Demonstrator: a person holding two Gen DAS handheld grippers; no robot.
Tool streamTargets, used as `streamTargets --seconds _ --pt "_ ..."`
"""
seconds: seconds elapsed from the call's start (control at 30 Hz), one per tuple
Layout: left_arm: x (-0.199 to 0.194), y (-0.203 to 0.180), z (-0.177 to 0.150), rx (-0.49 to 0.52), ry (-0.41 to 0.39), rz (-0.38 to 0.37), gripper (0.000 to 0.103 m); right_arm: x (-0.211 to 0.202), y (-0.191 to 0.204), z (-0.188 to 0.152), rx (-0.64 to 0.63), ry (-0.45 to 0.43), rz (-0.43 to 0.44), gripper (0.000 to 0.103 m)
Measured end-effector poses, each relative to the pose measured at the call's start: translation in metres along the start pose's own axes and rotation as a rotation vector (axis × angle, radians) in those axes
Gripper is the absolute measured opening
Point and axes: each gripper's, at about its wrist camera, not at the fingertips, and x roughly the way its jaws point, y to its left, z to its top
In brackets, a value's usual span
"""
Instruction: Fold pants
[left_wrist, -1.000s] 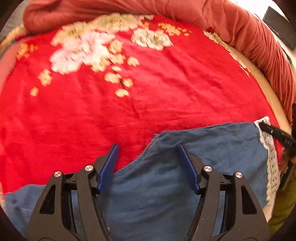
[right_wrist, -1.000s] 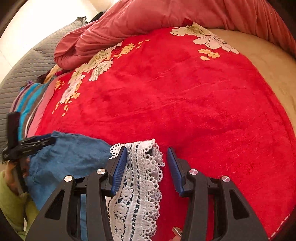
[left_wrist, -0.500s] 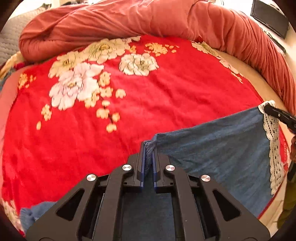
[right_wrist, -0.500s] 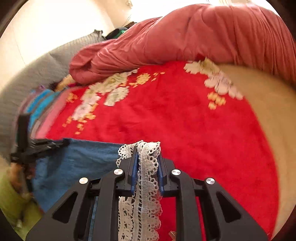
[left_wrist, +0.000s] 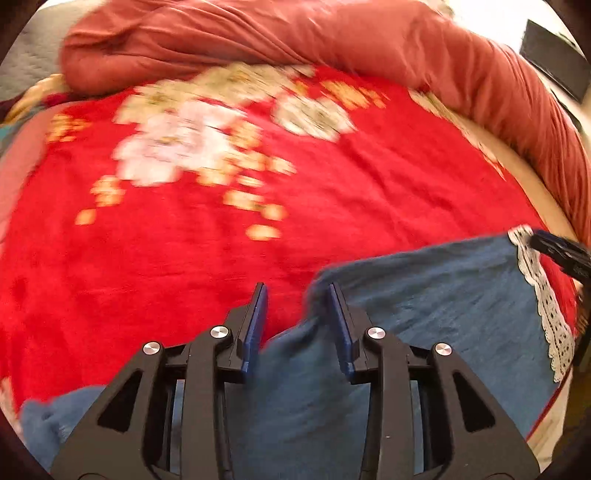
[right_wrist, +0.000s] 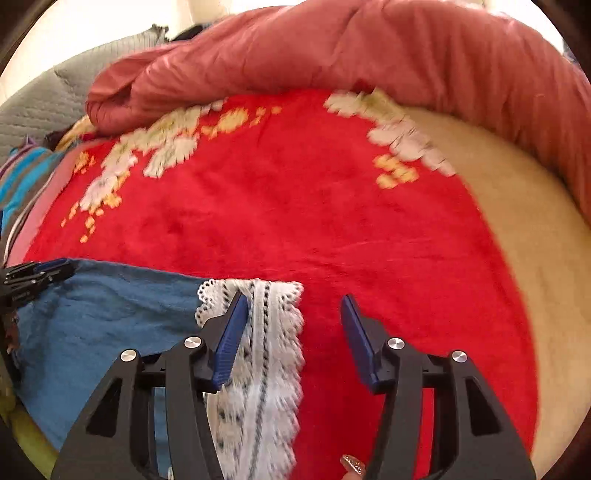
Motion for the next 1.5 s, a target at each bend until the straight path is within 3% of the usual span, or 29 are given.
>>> streamTargets --seconds 0.1,0.2,0.27,0.37,0.5,0.63,0.77,0.8,0.9,1.17,1.3,1.5 --pt "-0.028 0.019 -0.011 -0.035 -0.045 0.047 0.032 -0.028 -0.002 -0.012 -0.007 -0.034 -0.002 0.052" --pt "-0.055 0.036 -0.027 -0.085 -0.072 0.048 0.055 -0.052 0.005 -0.026 -0.031 -0.055 0.008 0.06" --pt "-0.072 0.043 -0.044 -0.102 -0.081 0.037 0.06 -0.064 0.015 -0.035 -0.065 -0.068 0.004 0.06" --pt "-0.086 0.045 -0.066 -0.088 -0.073 0.072 0.07 -0.076 0.035 -0.047 -0.115 -0.075 0.025 0.06" --pt "-0.086 0.042 -0.083 -0.038 -0.025 0.164 0.092 -0.075 0.069 -0.06 -0.183 -0.05 0.097 0.06" --pt "-0.06 0.054 -0.093 -0.073 0.09 0.242 0.092 -0.059 0.095 -0.069 -0.213 0.01 0.124 0.066" --pt "-0.055 0.067 -0.104 -0.117 0.12 0.203 0.092 -0.039 0.086 -0.082 -0.198 0.135 0.033 0.065" --pt "-0.056 0.069 -0.105 -0.118 0.117 0.194 0.092 -0.037 0.077 -0.085 -0.178 0.146 0.028 0.06" --pt "-0.057 0.069 -0.106 -0.119 0.11 0.188 0.092 -0.043 0.059 -0.095 -0.101 0.126 0.096 0.058" --pt "-0.066 0.071 -0.108 -0.15 0.078 0.143 0.092 -0.047 0.073 -0.101 -0.149 0.113 0.054 0.06" --pt "-0.095 0.067 -0.108 -0.167 0.017 0.111 0.092 -0.065 0.068 -0.094 -0.142 0.072 0.085 0.071" --pt "-0.124 0.033 -0.106 -0.095 -0.038 0.092 0.092 -0.09 0.08 -0.086 -0.166 -0.004 0.11 0.071"
